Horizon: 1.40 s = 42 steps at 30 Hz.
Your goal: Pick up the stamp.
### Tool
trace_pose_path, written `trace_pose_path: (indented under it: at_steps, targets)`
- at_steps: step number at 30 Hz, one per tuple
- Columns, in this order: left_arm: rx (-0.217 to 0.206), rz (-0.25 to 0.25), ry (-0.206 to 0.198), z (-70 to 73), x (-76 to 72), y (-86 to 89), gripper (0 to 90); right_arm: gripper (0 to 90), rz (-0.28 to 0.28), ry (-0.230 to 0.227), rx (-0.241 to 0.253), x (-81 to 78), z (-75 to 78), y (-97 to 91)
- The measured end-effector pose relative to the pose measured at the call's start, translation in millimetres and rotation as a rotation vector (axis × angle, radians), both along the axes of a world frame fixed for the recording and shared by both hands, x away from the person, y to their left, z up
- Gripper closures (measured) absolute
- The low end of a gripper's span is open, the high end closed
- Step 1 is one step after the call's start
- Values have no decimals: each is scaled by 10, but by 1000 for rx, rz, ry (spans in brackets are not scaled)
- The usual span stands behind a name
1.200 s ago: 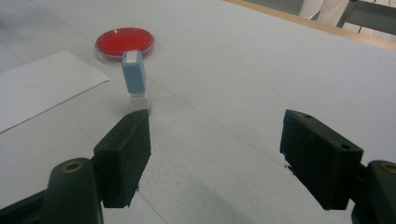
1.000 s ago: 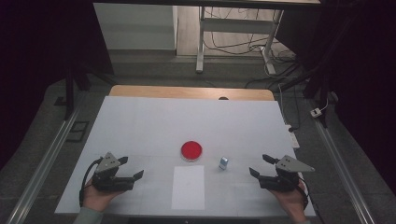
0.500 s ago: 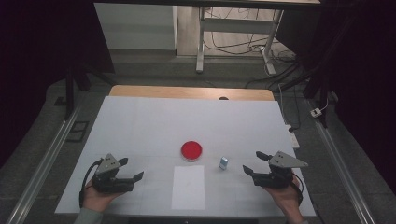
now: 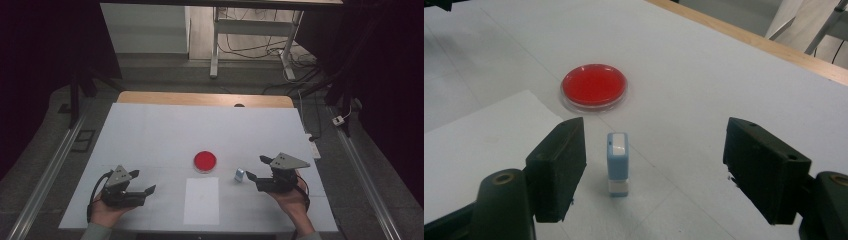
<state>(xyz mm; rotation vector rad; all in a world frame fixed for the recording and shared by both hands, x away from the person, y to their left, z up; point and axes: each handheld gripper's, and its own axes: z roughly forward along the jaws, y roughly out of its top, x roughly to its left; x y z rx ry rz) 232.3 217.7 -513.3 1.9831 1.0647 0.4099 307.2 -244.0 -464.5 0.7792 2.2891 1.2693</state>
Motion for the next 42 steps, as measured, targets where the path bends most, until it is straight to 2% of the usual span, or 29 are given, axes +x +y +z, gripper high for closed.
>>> trace_pose_path:
  at_steps: [6, 10, 12, 13, 17, 19, 21, 25, 31, 35, 42]
  targets:
    - [5, -6, 3, -11, 4, -10, 186, 264, 18, 35, -45, 75, -48, 140]
    - [5, -5, 4, -13, 5, -6, 186, 282, 37, 58, -55, 118, -68, 247]
    - [5, -4, 4, -15, 5, -4, 186, 302, 45, 61, -98, 161, -87, 342]
    - [5, -4, 5, -16, 5, -3, 187, 307, 46, 62, -104, 171, -93, 357]
    - [8, -5, 4, -18, 1, -6, 186, 331, 49, 66, -69, 157, -144, 350]
    - [7, -7, 3, -16, 4, -9, 186, 347, 46, 69, -91, 142, -166, 336]
    - [7, -7, 3, -15, 6, -15, 186, 370, 52, 77, -81, 132, -190, 310]
    - [10, -11, 1, -10, 9, -22, 186, 405, 51, 77, -93, 125, -238, 287]
    - [11, -13, 2, -11, 11, -19, 186, 446, 53, 88, -87, 137, -301, 323]
    - [10, -11, 1, -11, 11, -18, 186, 484, 47, 78, -108, 129, -337, 356]
    - [13, -13, 5, -12, 13, -17, 190, 554, 41, 75, -104, 127, -356, 355]
